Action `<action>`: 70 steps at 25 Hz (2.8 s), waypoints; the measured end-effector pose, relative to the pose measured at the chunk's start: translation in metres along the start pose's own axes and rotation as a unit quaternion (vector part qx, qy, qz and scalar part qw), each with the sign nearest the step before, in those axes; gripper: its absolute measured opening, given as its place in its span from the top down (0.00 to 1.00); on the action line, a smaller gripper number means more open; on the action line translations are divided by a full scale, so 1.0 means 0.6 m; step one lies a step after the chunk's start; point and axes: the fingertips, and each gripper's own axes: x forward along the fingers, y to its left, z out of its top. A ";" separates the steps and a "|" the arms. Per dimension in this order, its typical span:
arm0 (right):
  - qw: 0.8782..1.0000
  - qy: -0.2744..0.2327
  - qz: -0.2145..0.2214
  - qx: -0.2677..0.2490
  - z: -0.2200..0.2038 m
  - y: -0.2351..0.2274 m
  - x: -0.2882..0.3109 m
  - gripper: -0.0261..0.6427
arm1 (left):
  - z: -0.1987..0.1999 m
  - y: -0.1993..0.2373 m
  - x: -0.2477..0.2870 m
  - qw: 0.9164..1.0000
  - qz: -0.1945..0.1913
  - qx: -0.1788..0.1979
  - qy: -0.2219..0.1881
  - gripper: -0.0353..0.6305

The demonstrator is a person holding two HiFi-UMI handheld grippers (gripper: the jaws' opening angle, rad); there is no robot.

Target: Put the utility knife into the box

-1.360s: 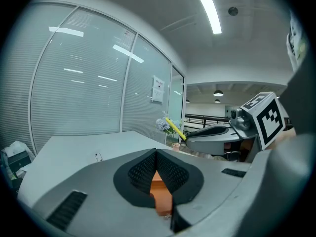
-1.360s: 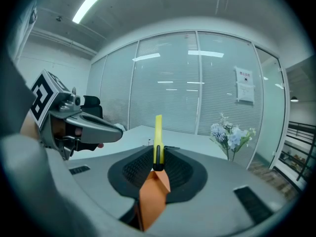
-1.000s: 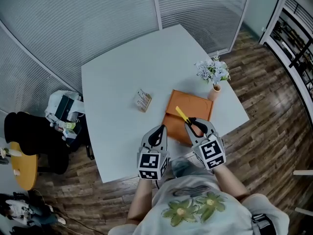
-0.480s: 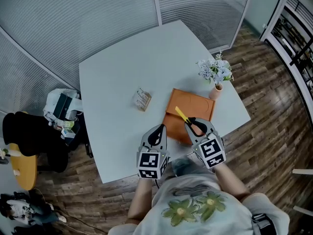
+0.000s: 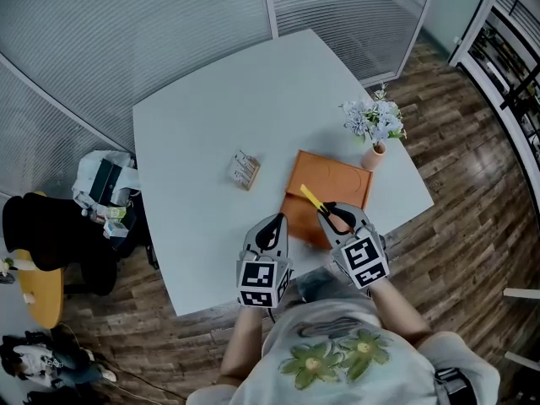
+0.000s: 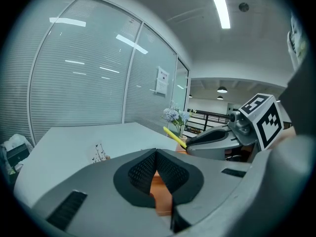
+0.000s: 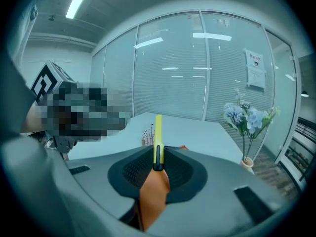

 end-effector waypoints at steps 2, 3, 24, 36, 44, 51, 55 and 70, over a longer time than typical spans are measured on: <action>1.000 0.005 0.003 0.001 -0.004 0.001 0.004 0.85 | -0.001 0.000 0.003 1.000 -0.002 0.001 0.002 0.95; 1.000 0.008 0.004 0.002 -0.006 0.002 0.006 0.85 | -0.002 0.001 0.004 1.000 -0.002 0.001 0.003 0.95; 0.998 0.058 0.027 -0.012 -0.046 0.014 0.053 0.85 | -0.010 0.035 0.023 1.000 -0.006 -0.005 0.017 0.95; 0.995 0.083 0.045 -0.020 -0.073 0.021 0.074 0.85 | -0.024 0.047 0.030 1.000 -0.002 -0.007 0.026 0.95; 0.992 0.105 0.059 -0.025 -0.093 0.021 0.082 0.85 | -0.029 0.048 0.038 0.999 0.000 -0.008 0.031 0.95; 0.990 0.121 0.066 -0.025 -0.113 0.018 0.091 0.85 | -0.030 0.049 0.043 0.999 0.002 -0.010 0.035 0.95; 0.988 0.131 0.070 -0.028 -0.123 0.018 0.095 0.85 | -0.035 0.051 0.044 0.999 0.003 -0.011 0.039 0.95; 0.982 0.163 0.086 -0.045 -0.155 0.024 0.113 0.85 | -0.041 0.066 0.049 0.999 0.009 -0.021 0.043 0.95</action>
